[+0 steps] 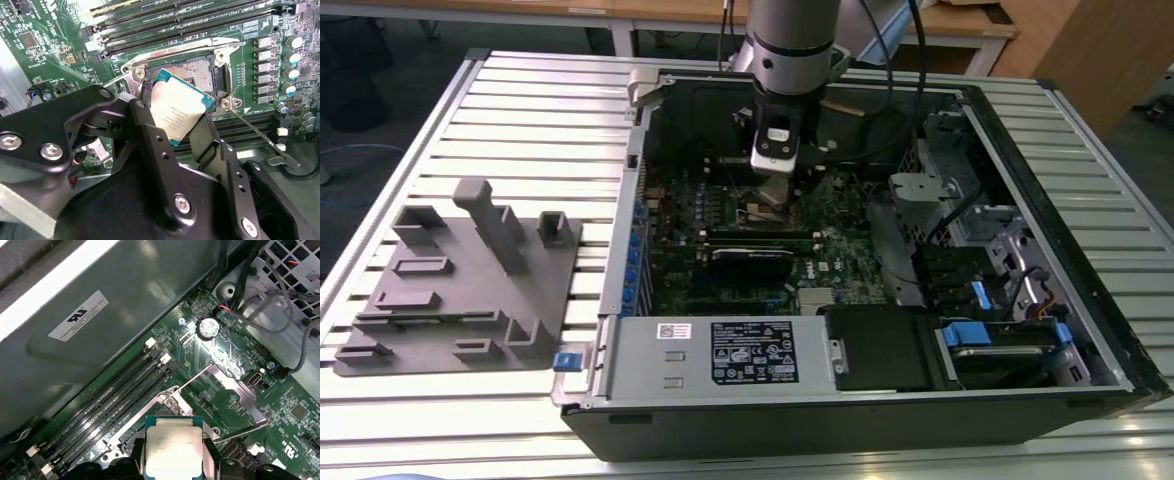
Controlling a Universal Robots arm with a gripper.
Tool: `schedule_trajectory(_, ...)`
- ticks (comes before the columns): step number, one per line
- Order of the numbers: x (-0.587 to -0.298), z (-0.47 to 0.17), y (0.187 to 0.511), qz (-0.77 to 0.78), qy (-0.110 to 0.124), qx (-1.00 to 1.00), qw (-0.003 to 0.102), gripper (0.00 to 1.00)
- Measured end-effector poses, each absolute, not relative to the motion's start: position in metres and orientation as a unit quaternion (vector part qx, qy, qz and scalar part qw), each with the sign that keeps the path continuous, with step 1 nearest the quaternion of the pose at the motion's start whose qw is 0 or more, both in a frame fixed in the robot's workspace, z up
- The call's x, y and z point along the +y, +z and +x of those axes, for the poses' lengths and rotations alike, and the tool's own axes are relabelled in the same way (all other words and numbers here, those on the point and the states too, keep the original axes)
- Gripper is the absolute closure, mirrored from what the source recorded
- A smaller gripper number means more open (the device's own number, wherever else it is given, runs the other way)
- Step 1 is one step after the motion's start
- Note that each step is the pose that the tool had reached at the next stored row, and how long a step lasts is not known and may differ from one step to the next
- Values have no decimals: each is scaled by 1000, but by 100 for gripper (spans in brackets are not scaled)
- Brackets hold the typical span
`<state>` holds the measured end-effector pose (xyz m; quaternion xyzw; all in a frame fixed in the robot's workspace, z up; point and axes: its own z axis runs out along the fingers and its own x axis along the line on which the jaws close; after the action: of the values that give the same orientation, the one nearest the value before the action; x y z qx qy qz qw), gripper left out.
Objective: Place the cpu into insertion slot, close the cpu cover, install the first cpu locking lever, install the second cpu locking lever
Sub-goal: 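Place the cpu into insertion slot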
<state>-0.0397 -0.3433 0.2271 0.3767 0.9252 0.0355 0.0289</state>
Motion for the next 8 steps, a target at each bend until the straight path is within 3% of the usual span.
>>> schedule_trajectory(8,-343,-40,227,421,34,906,31,46)
